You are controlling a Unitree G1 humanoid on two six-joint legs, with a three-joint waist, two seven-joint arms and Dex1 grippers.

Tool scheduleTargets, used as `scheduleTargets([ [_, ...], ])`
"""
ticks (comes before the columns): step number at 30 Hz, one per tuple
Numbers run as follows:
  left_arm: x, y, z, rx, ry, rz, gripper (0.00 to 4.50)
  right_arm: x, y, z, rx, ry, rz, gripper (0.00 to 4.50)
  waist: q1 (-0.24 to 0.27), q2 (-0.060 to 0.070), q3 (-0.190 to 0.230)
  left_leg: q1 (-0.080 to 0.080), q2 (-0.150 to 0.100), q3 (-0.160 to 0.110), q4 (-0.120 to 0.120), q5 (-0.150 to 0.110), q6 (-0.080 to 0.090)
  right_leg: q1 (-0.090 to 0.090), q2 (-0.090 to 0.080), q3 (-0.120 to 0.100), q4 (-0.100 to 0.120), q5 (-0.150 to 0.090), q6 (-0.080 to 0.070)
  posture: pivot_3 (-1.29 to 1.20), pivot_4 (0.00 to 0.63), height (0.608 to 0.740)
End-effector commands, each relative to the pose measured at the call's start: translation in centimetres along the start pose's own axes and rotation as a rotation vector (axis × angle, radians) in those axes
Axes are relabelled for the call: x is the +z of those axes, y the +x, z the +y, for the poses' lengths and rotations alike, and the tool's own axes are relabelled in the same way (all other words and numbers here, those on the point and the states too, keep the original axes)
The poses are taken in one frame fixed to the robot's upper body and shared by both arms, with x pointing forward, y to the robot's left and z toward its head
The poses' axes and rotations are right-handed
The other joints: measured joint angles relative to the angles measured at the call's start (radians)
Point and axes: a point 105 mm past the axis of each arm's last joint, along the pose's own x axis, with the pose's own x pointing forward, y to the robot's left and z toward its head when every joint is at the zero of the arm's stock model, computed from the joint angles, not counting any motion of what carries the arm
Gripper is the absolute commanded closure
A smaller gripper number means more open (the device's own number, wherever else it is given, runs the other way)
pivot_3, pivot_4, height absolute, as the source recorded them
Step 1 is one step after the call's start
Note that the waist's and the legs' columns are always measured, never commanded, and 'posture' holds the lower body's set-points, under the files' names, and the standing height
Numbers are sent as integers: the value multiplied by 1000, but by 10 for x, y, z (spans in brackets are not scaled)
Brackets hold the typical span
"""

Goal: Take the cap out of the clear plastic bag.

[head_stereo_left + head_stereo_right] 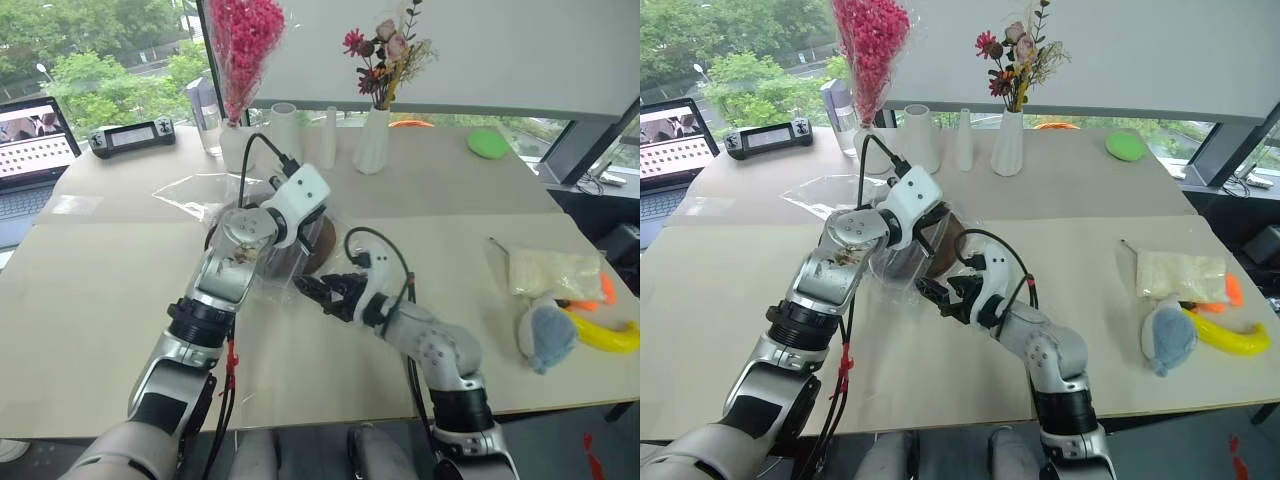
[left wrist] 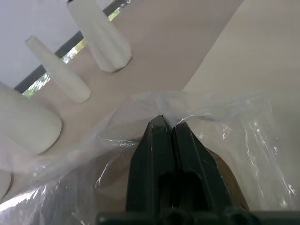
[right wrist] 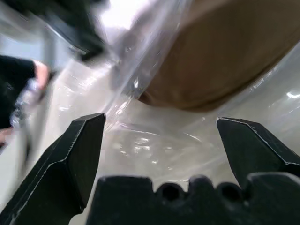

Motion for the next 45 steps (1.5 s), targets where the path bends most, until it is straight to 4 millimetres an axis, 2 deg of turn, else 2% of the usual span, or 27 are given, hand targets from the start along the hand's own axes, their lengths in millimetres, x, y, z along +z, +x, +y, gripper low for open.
scheduleTargets([
  [1,16,-4,6,13,32,-40,4461,11,12,1,31,11,-58,0,-3,0,0,0,0,0,0,0,0,0,0,0,0,0,0,0,150,740],
  [8,14,-9,9,21,37,-23,4461,26,30,-21,-21,67,-127,0,-16,0,0,0,0,-1,0,0,0,0,1,0,1,0,0,0,150,740],
  [14,12,-11,8,20,31,-13,4461,42,32,-17,8,79,-191,0,-17,1,0,0,0,-1,0,0,0,0,1,0,1,0,0,0,150,740],
  [22,13,-9,6,17,24,-12,4461,31,49,-18,18,144,-170,0,-24,1,1,-1,0,-1,-1,0,0,-1,1,0,1,0,0,0,150,740],
  [23,13,-9,6,17,23,-13,4500,31,51,-19,22,169,-178,408,-24,1,1,-1,1,-1,-1,0,0,-1,1,0,1,0,0,0,150,740],
  [25,13,-9,6,19,21,-15,4500,33,53,-19,34,222,-204,727,-24,1,1,-1,0,-1,0,0,0,-1,1,0,1,0,0,0,150,740],
  [28,13,-9,5,19,19,-15,4500,36,54,-21,45,312,-237,1744,-23,1,1,-1,0,-1,0,0,0,-1,1,0,1,0,0,0,150,740],
  [29,13,-9,5,19,17,-15,4500,36,54,-22,49,342,-246,1939,-23,1,1,-1,0,-2,0,0,0,-1,1,0,1,0,0,0,150,740],
  [31,12,-9,4,19,17,-15,4500,37,53,-24,54,381,-262,2738,-21,1,1,0,0,-2,0,0,0,0,1,0,1,0,0,0,150,740],
  [34,12,-8,2,16,23,-15,4500,39,47,-25,60,402,-279,3562,-20,1,1,3,0,-2,0,0,0,3,1,0,1,0,0,0,150,740],
  [36,13,-8,1,16,34,-19,4500,39,40,-26,58,412,-285,4355,-20,1,1,3,0,-2,0,0,0,3,1,0,1,1,1,0,150,740],
  [41,11,-5,-4,11,30,-20,4500,36,9,-15,42,342,-250,4451,-19,1,1,2,0,-2,0,0,0,2,1,0,1,1,0,0,150,740],
  [45,11,-1,-10,-2,22,-24,4500,30,-33,-3,9,219,-183,4451,-18,2,1,-3,0,-2,-2,-1,0,-3,1,0,0,0,-2,0,150,740],
])
